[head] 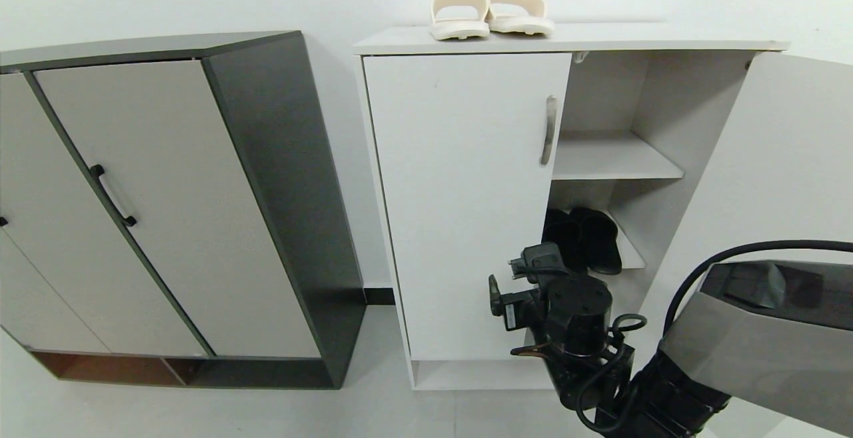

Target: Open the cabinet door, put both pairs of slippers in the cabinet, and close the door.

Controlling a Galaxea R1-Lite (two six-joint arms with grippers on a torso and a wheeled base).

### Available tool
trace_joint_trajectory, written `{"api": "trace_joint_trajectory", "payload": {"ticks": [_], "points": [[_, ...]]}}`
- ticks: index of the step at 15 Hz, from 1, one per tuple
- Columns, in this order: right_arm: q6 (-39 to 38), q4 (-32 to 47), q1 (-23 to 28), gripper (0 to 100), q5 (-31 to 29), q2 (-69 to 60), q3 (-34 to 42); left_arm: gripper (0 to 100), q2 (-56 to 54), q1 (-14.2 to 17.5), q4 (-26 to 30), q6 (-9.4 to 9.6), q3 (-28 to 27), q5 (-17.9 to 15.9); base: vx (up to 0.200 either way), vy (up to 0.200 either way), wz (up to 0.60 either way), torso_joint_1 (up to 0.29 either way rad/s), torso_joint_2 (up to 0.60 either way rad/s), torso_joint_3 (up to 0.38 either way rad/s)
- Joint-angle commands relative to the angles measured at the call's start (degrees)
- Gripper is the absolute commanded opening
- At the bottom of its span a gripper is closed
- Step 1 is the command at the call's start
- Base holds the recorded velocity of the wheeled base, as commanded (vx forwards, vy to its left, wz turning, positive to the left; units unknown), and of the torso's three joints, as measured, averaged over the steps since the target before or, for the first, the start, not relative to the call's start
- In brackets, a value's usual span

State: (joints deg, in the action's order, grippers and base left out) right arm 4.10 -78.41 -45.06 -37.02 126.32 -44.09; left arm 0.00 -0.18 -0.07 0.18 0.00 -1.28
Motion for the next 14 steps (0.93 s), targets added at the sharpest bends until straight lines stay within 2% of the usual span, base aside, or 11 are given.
{"api": "trace_joint_trajectory", "payload": {"ticks": [1,5,9,14], "points": [[0.65,-0.6,-0.12,100,0.11,0.51,0.32,0,0.09,0.01,-0.01,-0.01,0.0,0.05,0.0,0.0,0.0,0.0,0.0,0.0],[0.91,-1.04,-0.12,100,0.72,0.68,0.32,0,0.0,0.01,-0.01,-0.01,0.0,0.05,0.0,0.0,0.0,0.001,-0.03,-0.024],[1.0,-0.96,-0.12,100,0.72,0.68,0.24,0,0.09,0.01,-0.01,-0.01,0.0,0.05,0.0,0.0,0.0,0.019,-0.24,-0.327],[1.0,-0.96,-0.12,100,0.72,0.68,0.32,0,0.09,0.01,-0.01,-0.01,0.0,0.05,0.0,0.0,0.0,0.081,-0.51,-0.352]]}}
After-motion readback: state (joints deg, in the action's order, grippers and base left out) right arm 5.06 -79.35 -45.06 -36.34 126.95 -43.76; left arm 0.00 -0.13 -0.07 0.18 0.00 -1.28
